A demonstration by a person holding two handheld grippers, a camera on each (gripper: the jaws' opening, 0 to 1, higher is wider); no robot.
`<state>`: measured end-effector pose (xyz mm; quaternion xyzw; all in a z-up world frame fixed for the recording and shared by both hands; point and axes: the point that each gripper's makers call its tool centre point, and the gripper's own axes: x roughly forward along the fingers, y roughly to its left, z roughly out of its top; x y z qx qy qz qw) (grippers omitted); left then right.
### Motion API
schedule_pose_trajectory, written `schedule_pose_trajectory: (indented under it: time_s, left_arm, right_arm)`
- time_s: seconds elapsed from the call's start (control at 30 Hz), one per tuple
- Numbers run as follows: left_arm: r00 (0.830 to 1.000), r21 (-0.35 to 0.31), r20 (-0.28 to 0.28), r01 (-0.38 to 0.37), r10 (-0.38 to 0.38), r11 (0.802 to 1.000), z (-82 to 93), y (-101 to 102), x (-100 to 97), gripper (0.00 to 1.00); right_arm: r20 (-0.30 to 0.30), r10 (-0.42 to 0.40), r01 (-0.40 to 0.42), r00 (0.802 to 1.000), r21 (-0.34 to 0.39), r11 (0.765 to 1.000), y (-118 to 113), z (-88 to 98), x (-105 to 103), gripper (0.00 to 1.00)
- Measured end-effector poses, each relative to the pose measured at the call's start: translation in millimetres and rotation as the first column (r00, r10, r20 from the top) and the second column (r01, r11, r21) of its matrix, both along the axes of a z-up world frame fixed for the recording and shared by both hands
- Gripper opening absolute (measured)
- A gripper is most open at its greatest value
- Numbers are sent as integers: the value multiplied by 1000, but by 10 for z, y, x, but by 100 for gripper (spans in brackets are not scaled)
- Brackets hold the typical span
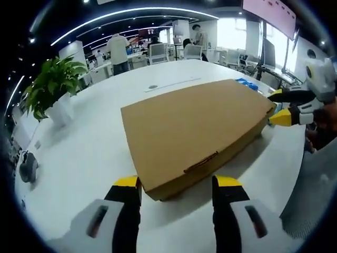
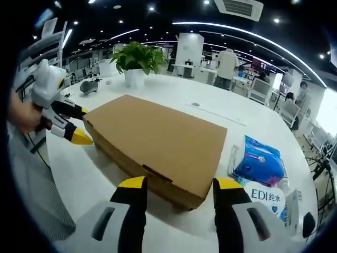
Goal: Operate the shoe box by opening the lid, removing the specified soft item, and placing it in the target area until the item is outside and the box remains undamaged.
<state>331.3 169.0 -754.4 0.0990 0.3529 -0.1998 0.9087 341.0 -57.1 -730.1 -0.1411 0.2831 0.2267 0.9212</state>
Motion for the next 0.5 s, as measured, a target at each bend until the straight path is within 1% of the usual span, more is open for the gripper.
schedule_pose_trajectory:
  time_s: [0.13, 0.23, 0.43, 0.47, 0.5]
  left_arm:
    - [1000, 4, -1, -11, 11, 1000, 5, -9, 41, 52]
    - [1000, -4, -7, -22, 22, 1000, 14, -29, 80, 52]
    - [1000, -9, -14, -19, 18, 1000, 16, -70, 134, 52]
    - [999, -32, -18, -37, 36, 999, 27, -86, 152, 53]
    - [998, -71, -23, -60, 58, 996, 39, -115, 163, 54]
  right_arm:
    - [0, -4, 4, 1000, -2, 1000, -17, 2, 23, 47]
    - [0, -10, 10, 1000, 0, 1000, -33, 2, 46, 47]
    - [-2, -23, 23, 1000, -2, 1000, -75, 6, 93, 47]
    - [-1, -23, 23, 1000, -2, 1000, -77, 7, 96, 47]
    - [-1, -25, 25, 1000, -2, 1000, -84, 7, 104, 47]
